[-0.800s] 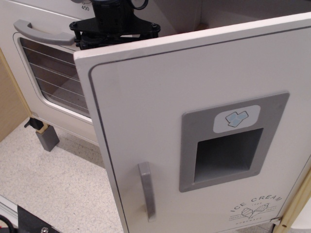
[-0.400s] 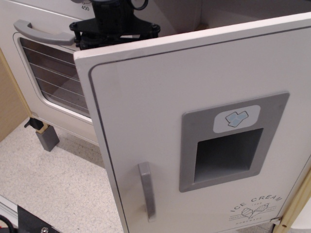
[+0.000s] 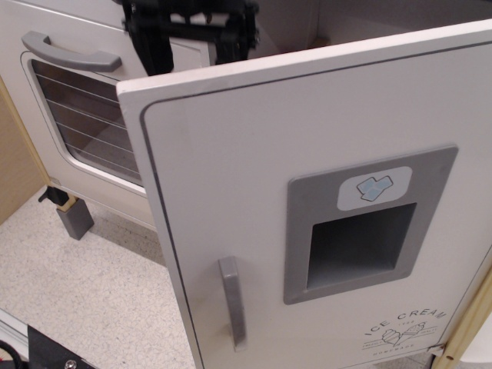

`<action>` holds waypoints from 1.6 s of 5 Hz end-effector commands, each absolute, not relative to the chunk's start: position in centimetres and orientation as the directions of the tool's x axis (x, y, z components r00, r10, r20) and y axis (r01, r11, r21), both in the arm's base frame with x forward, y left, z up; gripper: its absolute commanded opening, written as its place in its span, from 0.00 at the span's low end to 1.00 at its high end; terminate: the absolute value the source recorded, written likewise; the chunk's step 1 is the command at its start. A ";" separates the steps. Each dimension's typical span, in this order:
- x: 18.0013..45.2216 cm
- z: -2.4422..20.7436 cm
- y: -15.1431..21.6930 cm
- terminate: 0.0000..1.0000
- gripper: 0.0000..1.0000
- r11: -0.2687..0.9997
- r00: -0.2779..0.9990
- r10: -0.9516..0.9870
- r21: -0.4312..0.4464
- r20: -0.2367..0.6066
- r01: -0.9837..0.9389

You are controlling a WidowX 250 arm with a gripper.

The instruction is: Close fridge

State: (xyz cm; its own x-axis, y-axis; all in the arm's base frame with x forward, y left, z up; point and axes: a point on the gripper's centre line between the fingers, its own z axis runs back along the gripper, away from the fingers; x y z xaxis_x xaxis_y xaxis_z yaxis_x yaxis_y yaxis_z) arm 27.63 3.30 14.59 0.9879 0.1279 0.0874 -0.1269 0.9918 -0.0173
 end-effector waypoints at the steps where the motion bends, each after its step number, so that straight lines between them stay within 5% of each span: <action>1: 27.2 19.9 0.7 0.00 1.00 0.981 0.973 -0.144 -0.101 0.180 0.164; 4: 23.6 24.0 -2.1 0.00 1.00 0.921 0.922 -0.300 -0.180 0.244 0.347; 8: 19.1 21.8 -2.9 0.00 1.00 0.815 0.817 -0.549 -0.106 0.174 0.570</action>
State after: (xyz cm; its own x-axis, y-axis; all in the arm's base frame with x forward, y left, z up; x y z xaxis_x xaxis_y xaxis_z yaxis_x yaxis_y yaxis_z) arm 19.37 -3.53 20.99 0.8270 -0.5422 0.1486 0.5594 0.8200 -0.1213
